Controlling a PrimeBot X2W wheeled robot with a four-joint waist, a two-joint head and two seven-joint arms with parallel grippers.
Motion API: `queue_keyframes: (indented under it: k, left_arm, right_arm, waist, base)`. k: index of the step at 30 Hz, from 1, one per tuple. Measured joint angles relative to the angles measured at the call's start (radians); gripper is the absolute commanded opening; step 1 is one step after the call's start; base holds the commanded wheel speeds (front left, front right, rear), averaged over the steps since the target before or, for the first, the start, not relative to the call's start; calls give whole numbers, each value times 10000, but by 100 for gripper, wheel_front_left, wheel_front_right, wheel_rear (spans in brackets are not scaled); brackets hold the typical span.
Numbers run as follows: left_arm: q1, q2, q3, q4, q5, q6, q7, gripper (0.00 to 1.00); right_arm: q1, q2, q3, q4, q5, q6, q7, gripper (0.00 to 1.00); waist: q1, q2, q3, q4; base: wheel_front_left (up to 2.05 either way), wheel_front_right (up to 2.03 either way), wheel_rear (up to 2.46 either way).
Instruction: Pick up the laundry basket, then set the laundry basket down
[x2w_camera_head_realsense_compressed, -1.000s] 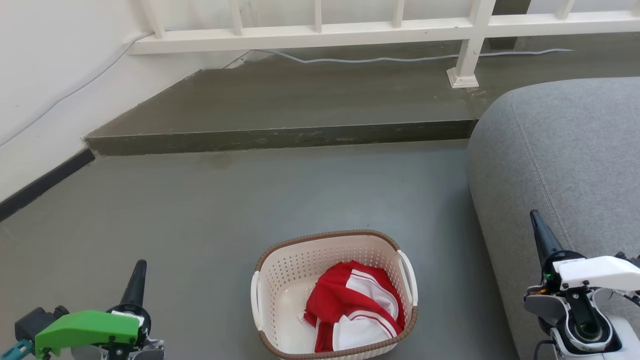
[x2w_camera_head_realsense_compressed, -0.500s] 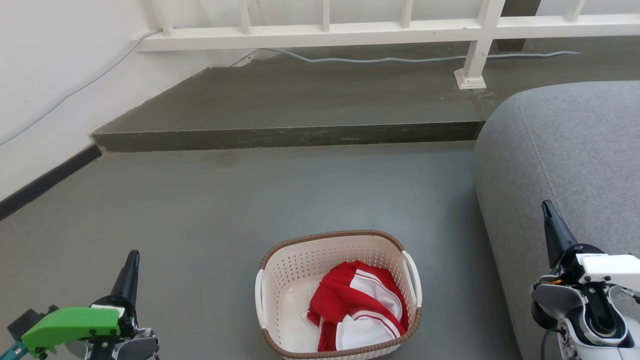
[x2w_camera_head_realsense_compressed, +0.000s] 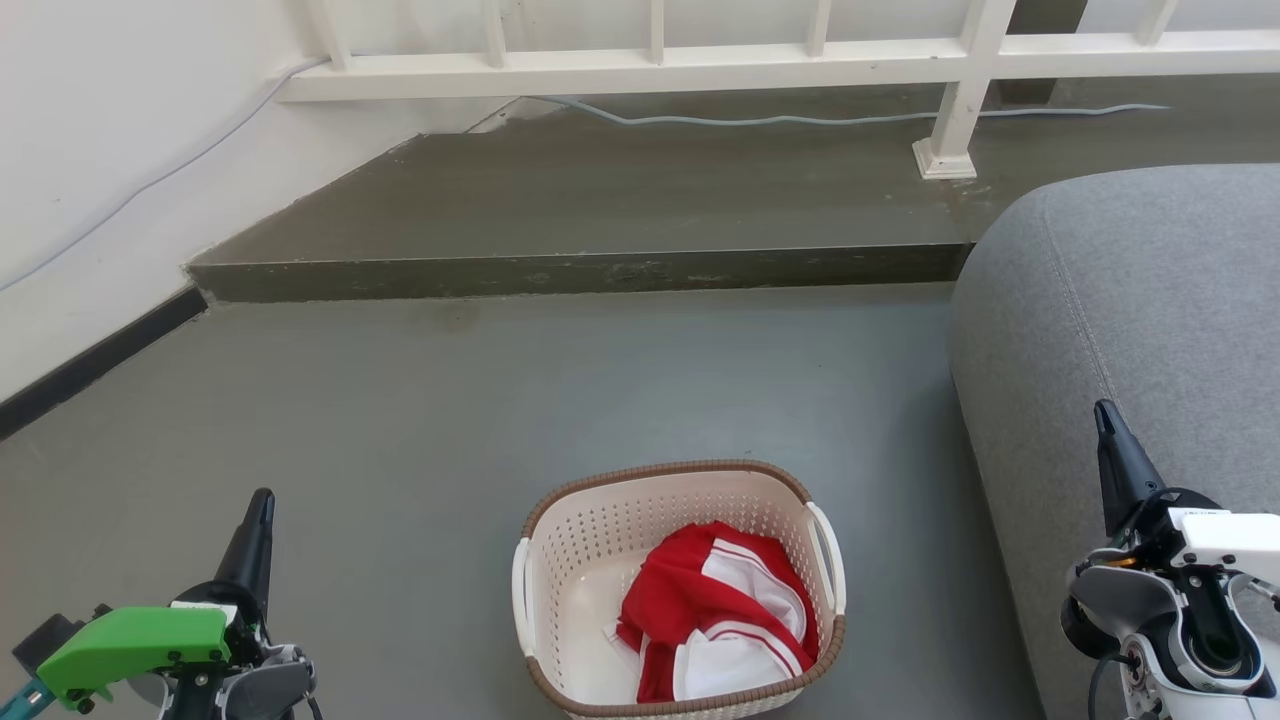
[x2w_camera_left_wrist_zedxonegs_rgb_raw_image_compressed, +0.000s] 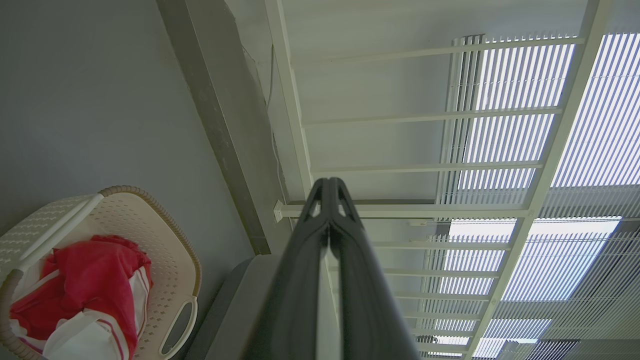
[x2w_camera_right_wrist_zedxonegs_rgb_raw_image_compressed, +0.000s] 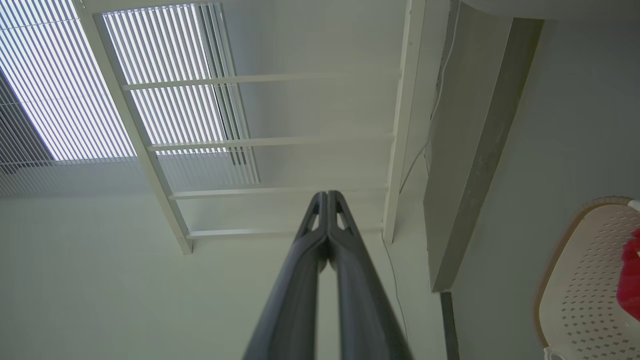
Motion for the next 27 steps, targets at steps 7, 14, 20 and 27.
queue_keyframes:
  k: [7,14,20,27]
  left_arm:
    - [0,-4,2,29,0,-54,2,0]
    - [0,-6,8,69,0,-56,2,0]
    - [-2,-8,10,86,0,-58,2,0]
    - [-4,-10,13,136,0,-59,15,0]
  right_arm:
    - [-1,0,-2,17,0,2,0,0]
    - [-2,2,-6,29,0,2,2,0]
    - [-4,2,-10,44,0,2,4,0]
    - [-5,4,-12,61,0,2,4,0]
  waist:
    - [0,0,-2,0]
    - [0,0,-3,0]
    - [0,0,-3,0]
    - [0,0,-4,0]
  base:
    - [0,0,0]
    - [0,0,0]
    - [0,0,0]
    - [0,0,0]
